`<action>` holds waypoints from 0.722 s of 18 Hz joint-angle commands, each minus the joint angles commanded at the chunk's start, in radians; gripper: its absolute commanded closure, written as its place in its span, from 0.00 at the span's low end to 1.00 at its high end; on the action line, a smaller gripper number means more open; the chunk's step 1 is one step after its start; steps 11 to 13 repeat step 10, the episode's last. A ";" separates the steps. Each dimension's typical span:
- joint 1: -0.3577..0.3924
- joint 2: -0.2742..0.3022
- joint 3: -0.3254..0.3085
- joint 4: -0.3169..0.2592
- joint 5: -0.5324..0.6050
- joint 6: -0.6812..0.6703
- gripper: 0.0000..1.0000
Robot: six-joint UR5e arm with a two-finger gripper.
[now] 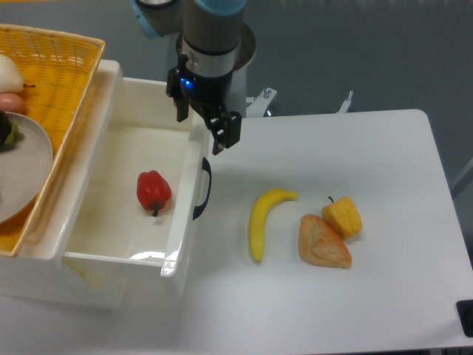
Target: Place the red pepper in the upper white drawer
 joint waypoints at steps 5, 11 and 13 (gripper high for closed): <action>0.040 -0.029 -0.029 0.028 0.079 0.000 0.00; 0.072 -0.040 -0.029 0.029 0.079 -0.014 0.00; 0.072 -0.040 -0.029 0.029 0.079 -0.014 0.00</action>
